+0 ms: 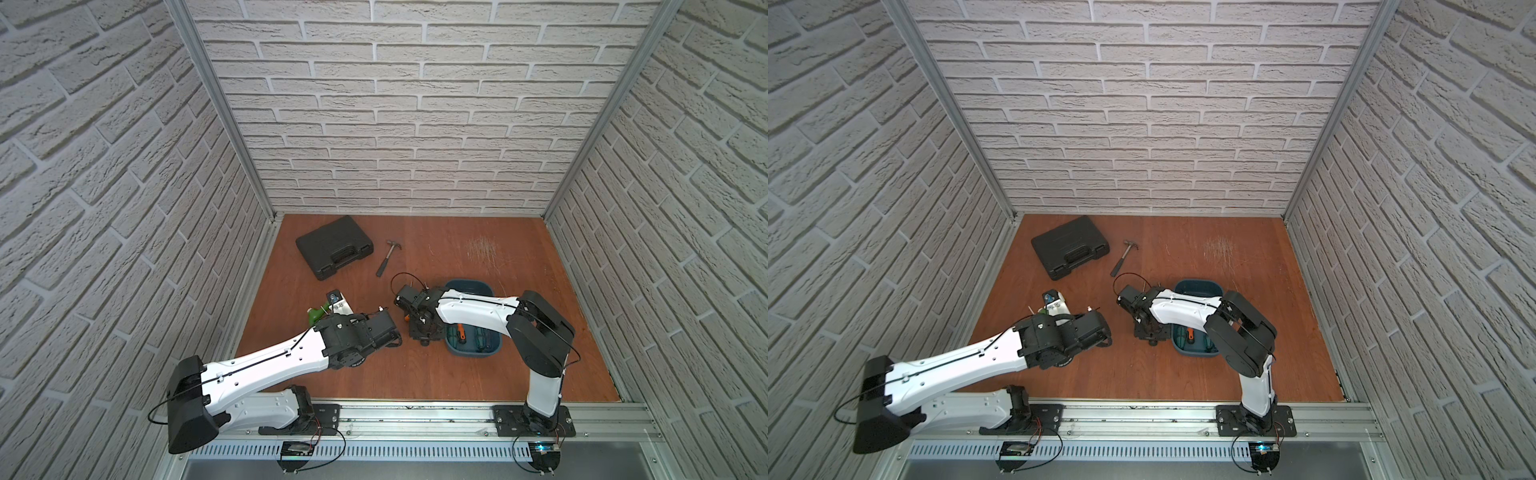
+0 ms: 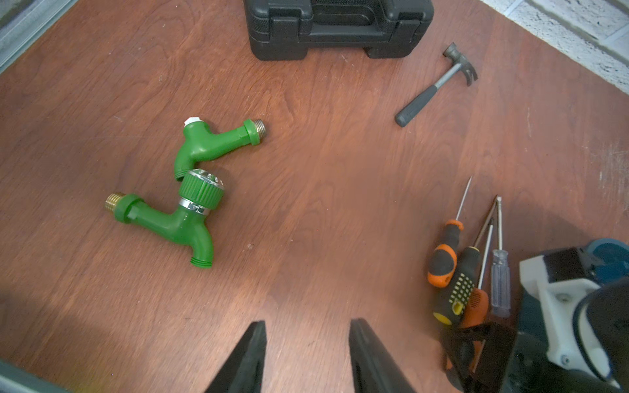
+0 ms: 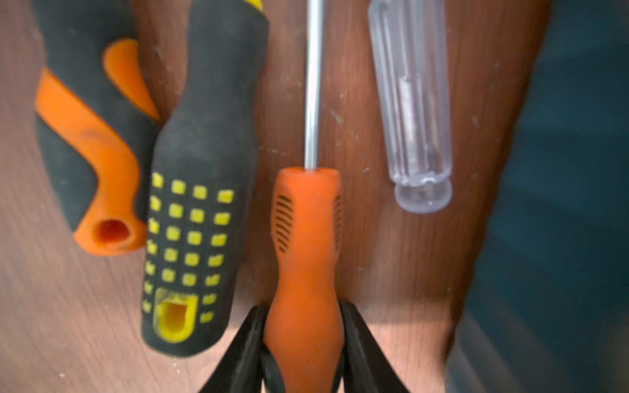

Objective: Put the screwdriver on the desktop into the storage box
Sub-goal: Pick up the screwdriver from the center of the board.

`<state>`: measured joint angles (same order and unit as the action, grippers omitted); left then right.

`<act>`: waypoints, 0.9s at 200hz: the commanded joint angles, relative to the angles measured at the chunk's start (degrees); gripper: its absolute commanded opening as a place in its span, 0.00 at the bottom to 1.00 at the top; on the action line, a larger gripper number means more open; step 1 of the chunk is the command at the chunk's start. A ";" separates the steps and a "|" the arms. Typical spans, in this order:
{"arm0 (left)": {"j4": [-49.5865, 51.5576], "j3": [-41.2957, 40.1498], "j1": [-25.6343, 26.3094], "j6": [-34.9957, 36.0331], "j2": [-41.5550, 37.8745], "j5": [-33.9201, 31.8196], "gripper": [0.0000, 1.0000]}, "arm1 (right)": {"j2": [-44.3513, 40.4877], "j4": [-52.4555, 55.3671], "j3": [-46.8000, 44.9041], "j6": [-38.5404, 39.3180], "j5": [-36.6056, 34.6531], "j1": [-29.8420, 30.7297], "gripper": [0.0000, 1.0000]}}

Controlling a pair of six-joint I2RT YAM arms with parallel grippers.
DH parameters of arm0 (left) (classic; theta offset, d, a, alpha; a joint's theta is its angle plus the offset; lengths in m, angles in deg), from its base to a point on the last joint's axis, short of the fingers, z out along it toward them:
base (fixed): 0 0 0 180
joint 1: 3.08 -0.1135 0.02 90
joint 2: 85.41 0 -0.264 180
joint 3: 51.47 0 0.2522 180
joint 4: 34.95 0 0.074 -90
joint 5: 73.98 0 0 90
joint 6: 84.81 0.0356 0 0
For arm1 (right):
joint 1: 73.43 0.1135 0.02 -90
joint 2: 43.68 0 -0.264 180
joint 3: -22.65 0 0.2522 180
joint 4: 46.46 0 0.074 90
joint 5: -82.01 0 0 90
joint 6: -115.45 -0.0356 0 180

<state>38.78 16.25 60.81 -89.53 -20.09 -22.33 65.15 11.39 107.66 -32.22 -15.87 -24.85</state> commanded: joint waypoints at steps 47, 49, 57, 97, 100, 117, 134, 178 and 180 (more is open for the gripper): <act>0.02 1.85 -0.81 2.52 1.92 0.68 0.46 | -12.14 3.15 -3.12 -0.58 -1.80 0.99 0.25; -0.06 1.92 -0.82 2.63 2.09 0.74 0.46 | -12.64 3.18 -3.24 -0.66 -1.70 1.04 0.25; -0.23 2.14 -1.12 3.08 2.34 0.96 0.46 | -14.09 3.40 -3.77 -0.86 -1.16 1.08 0.24; -1.08 3.05 -2.81 5.45 3.47 2.30 0.46 | -22.71 2.77 -5.83 -0.21 2.73 1.96 0.19; -1.14 3.08 -2.95 5.57 3.48 2.39 0.46 | -23.47 3.03 -5.93 -0.10 2.63 1.96 0.19; -1.59 3.52 -3.62 6.58 3.88 2.53 0.46 | -27.71 4.93 -6.46 1.48 0.74 1.88 0.18; -2.49 3.70 -4.12 7.47 4.34 2.65 0.46 | -32.38 5.57 -8.76 5.08 -0.03 0.62 0.17; -5.35 4.61 -5.13 9.39 6.99 4.13 0.46 | -40.24 2.73 -19.25 12.65 6.41 -10.04 0.17; -5.42 4.70 -5.15 9.56 7.12 4.22 0.46 | -40.16 2.64 -19.46 13.19 6.85 -10.60 0.17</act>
<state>35.30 19.44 56.31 -82.01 -14.54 -19.03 26.53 15.33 92.55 -25.18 -12.94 -30.36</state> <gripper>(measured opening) 0.457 0.375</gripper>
